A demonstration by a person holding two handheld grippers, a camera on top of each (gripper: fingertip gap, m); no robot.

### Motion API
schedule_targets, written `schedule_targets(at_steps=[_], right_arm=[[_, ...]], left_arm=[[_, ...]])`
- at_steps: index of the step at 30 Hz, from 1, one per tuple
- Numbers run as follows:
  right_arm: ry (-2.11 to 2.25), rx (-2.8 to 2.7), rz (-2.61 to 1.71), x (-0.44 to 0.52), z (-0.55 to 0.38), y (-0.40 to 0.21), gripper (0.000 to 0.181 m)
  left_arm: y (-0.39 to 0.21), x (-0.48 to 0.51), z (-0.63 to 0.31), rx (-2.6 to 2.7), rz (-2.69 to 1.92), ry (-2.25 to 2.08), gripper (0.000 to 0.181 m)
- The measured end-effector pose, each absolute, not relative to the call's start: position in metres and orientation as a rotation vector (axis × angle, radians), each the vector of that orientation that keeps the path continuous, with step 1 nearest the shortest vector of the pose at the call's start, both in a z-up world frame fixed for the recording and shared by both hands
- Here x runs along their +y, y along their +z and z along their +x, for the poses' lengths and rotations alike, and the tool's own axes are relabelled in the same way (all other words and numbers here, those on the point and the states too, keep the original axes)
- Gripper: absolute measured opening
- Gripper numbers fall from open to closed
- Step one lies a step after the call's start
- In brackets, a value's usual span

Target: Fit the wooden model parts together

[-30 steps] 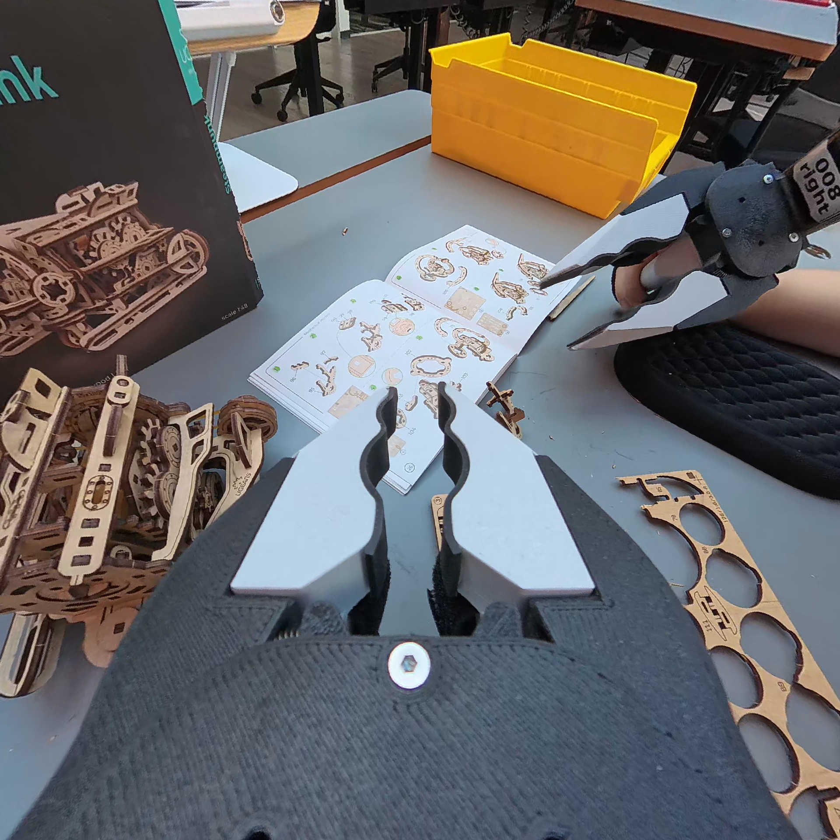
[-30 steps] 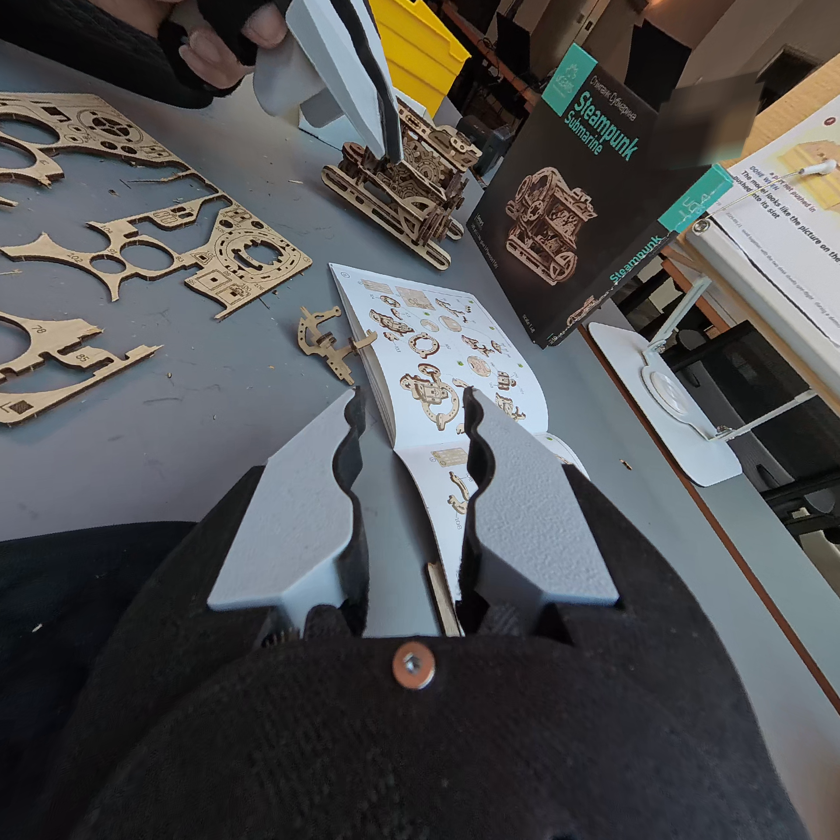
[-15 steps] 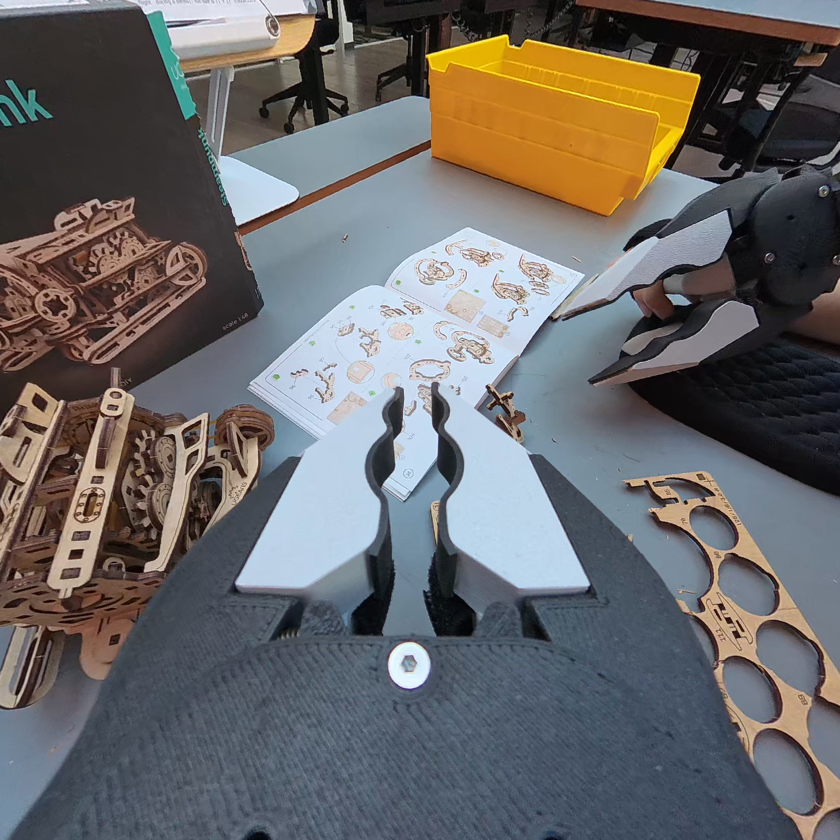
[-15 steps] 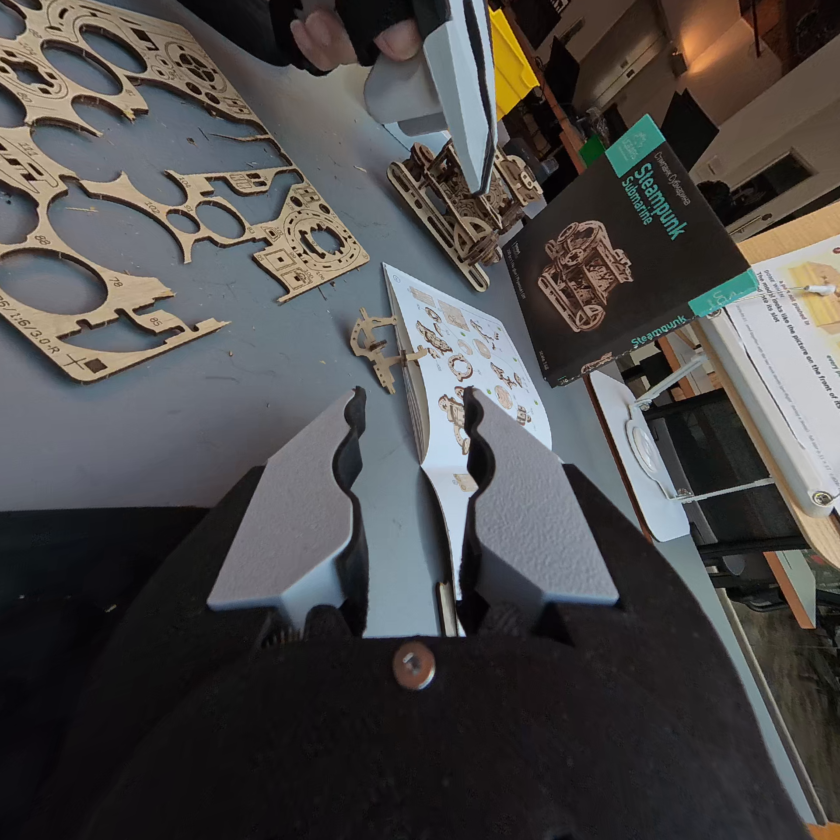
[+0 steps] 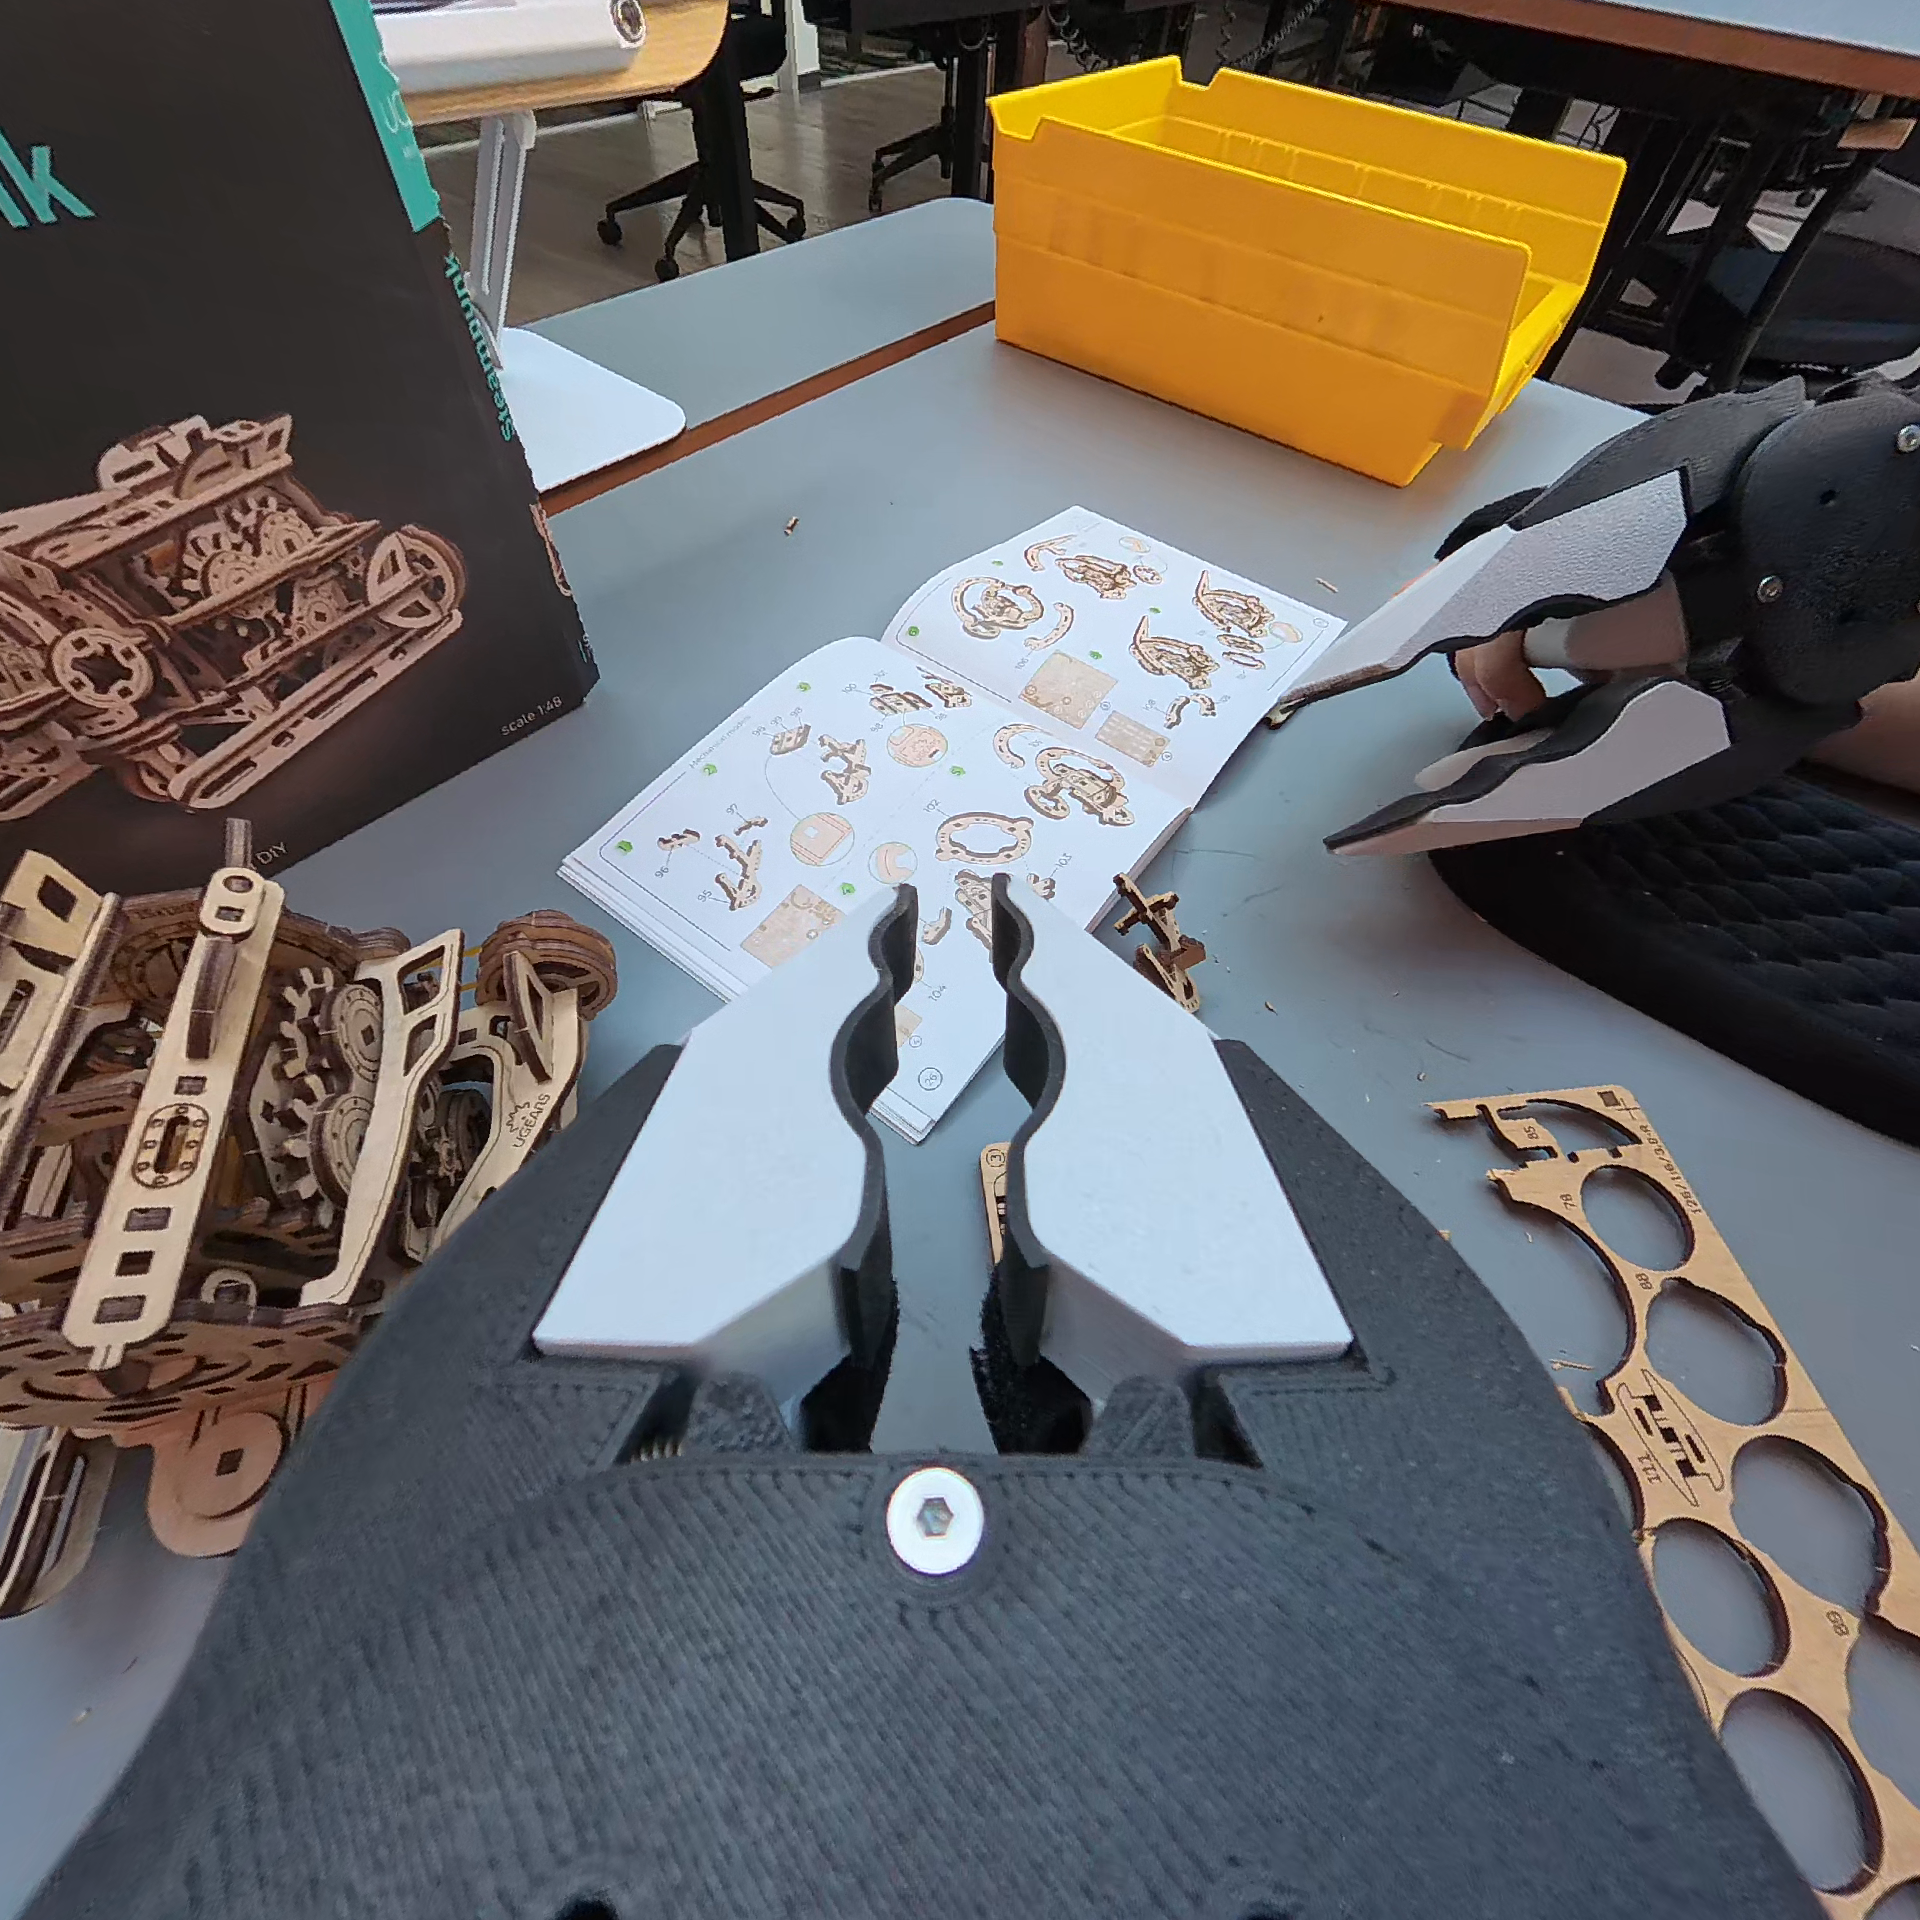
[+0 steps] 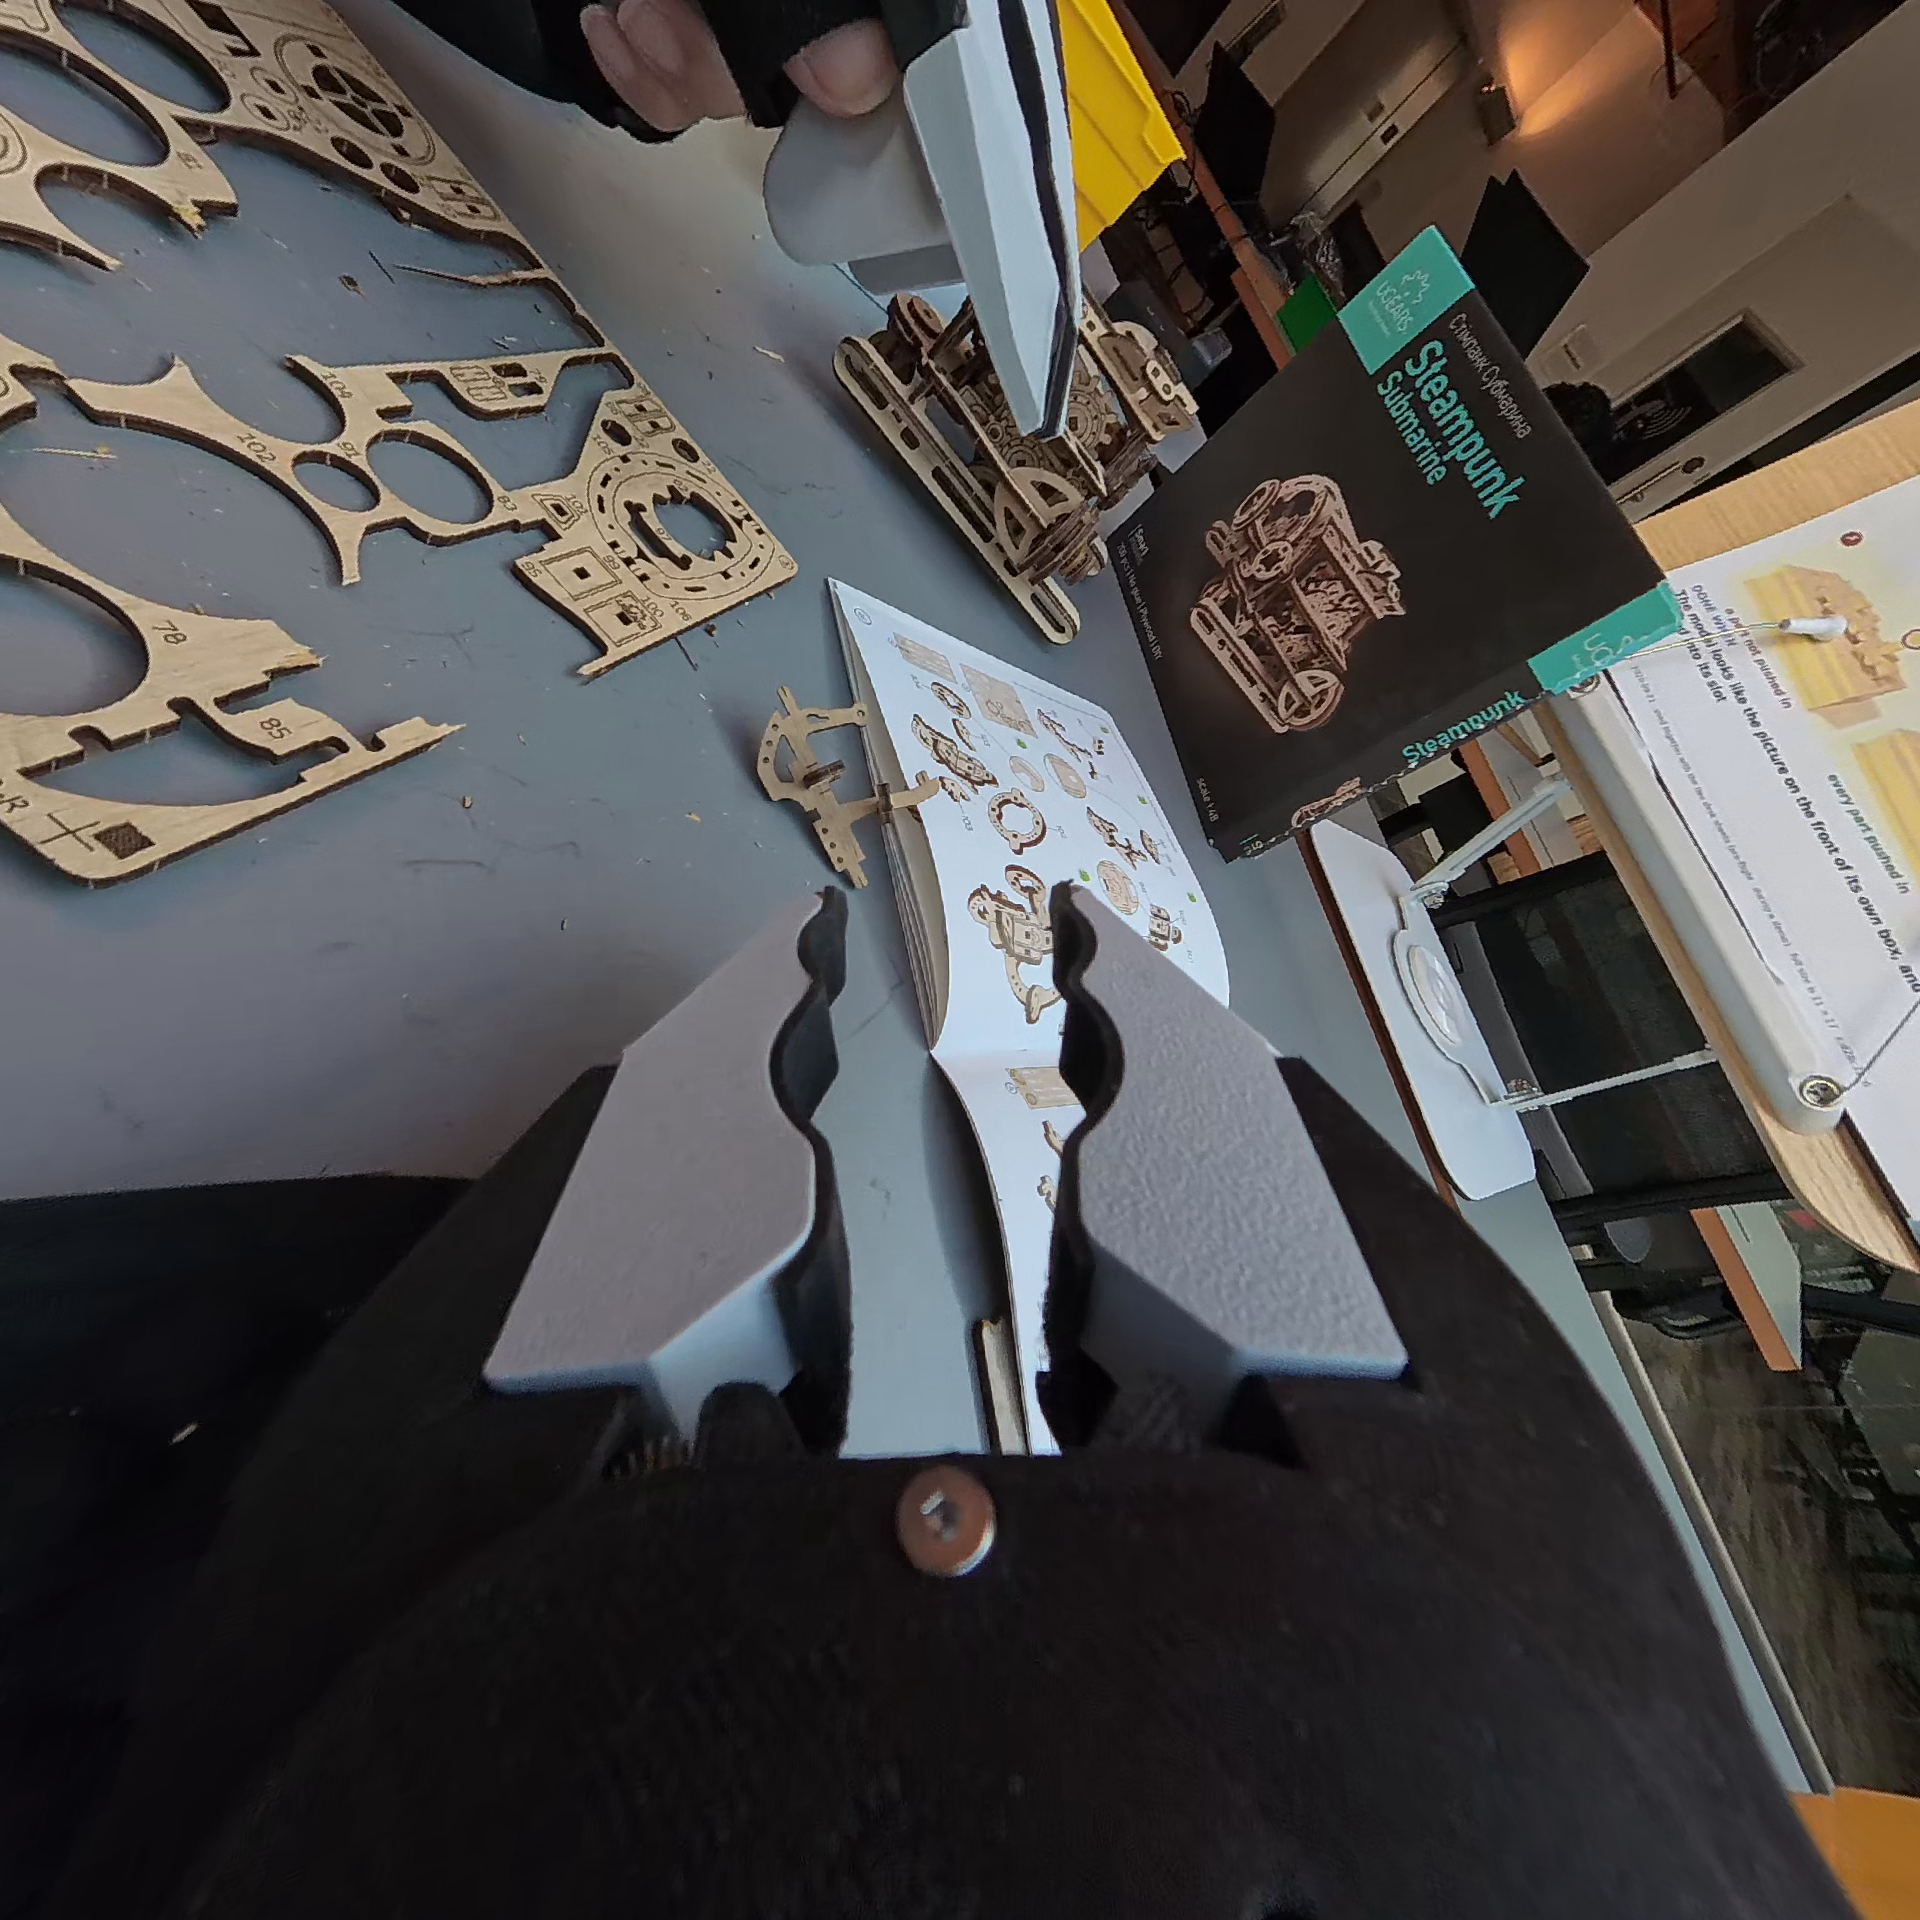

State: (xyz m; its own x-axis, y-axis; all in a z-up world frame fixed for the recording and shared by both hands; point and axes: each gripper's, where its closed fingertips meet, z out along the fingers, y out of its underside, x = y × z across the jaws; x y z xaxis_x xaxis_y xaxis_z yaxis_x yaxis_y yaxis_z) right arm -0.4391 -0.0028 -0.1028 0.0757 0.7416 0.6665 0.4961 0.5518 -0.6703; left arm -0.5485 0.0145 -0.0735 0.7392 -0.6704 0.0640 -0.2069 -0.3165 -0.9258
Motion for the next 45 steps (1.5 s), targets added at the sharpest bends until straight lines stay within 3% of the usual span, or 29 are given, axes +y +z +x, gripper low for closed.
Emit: schedule_targets(at_steps=[1,45], right_arm=[[0.244,-1.563,-1.086,-0.0011,-0.4391,-0.1019,0.035],[0.247,-1.607,-1.094,-0.0037,-0.4403,-0.1105,0.034]], left_arm=[[-0.0735,0.0151,-0.5493,0.673,-1.876,-0.543,0.012],[-0.0746,0.0126,-0.5494,0.703,-1.893,-0.513,0.016]])
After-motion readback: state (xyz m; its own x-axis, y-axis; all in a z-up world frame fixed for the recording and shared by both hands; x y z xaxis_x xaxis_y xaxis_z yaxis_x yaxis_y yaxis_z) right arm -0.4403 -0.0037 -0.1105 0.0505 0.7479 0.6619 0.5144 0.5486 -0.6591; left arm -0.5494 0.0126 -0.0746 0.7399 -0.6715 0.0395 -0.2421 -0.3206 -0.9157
